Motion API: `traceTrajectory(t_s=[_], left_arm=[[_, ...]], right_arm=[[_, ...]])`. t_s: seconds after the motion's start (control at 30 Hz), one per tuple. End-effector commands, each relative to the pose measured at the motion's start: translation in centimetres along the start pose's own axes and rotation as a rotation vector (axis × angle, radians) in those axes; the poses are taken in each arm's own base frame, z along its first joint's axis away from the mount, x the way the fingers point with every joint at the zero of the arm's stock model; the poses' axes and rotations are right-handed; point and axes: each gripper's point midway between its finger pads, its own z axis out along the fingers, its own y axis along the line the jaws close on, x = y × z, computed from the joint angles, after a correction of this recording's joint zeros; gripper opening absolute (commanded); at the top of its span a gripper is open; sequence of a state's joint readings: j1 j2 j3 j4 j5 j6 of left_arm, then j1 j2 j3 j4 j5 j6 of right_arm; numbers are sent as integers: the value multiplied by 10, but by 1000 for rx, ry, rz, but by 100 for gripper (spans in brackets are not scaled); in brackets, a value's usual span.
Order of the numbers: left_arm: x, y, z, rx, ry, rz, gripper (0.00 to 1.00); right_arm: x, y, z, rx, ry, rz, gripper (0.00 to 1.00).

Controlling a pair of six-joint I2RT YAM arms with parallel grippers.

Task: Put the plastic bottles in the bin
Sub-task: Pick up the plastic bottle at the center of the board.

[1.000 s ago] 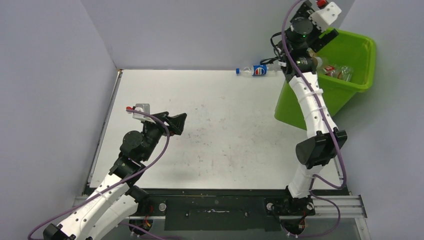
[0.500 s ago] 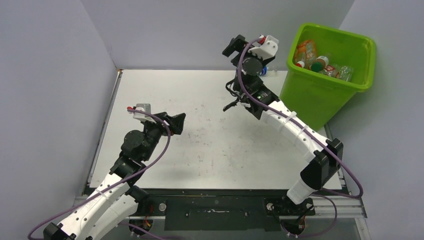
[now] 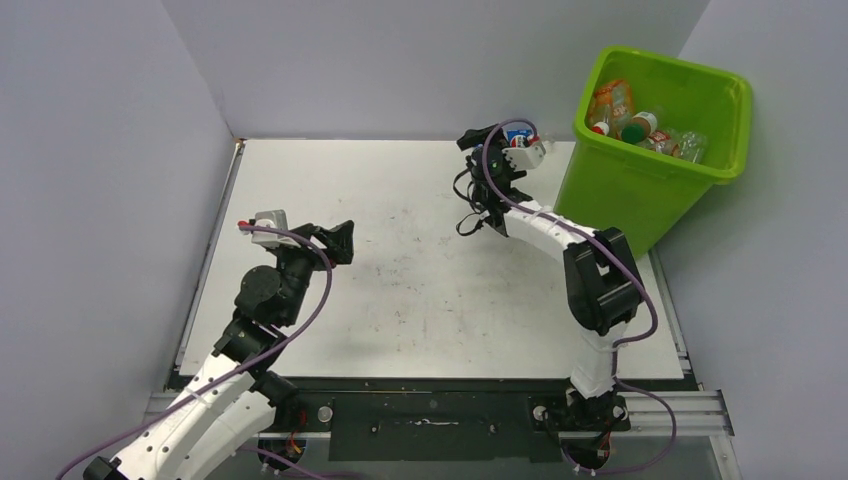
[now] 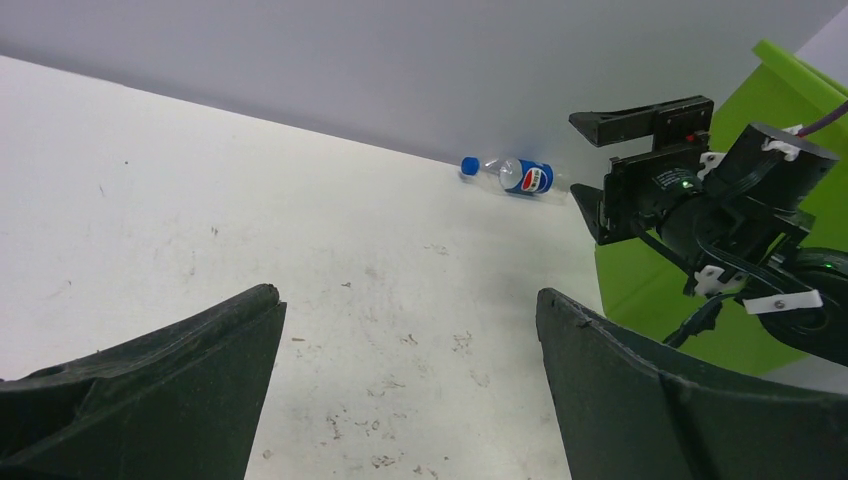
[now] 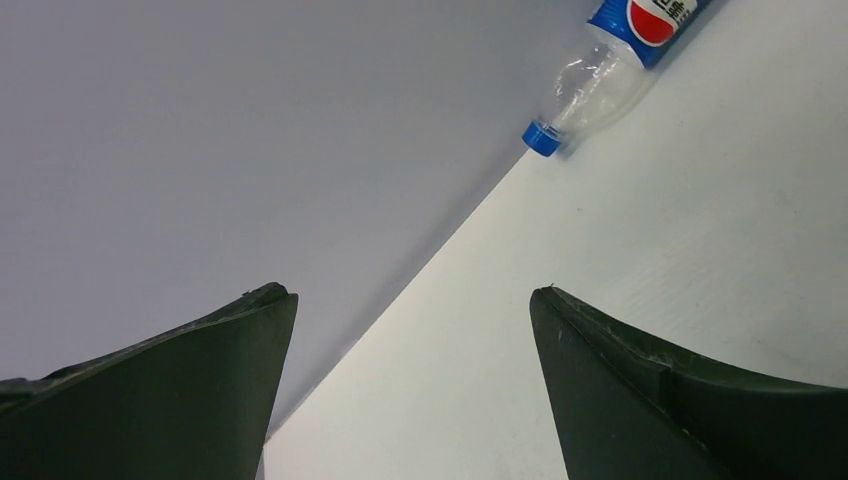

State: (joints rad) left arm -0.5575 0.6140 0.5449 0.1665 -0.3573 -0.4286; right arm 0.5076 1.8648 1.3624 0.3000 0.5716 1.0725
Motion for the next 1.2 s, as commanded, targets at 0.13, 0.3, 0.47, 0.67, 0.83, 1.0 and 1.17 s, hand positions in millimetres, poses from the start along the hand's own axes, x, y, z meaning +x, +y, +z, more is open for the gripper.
traceTrajectory(t_s=[0.13,0.3,0.47,0.67,0.83,1.0,1.17], left_arm=[[-6,-2,1,-9,-17,10,96],[-4,3,1,-41,-19,14,96],[-2,6,1,-59,-20,24,96],[6,6,4,-58,-3,40,96],[10,7,7,-66,11,51,96],[11,8,7,-72,18,56,96],[9,8,6,-70,11,54,96]], right_arm=[[12,-55,51,104,-67,357,90],[28,-97,78,164,-98,412,90],[48,-123,106,204,-104,440,91],[55,-138,143,208,-134,480,90],[58,-147,170,223,-144,485,90],[67,-164,191,238,-134,482,91],[79,-181,206,251,-114,498,92]])
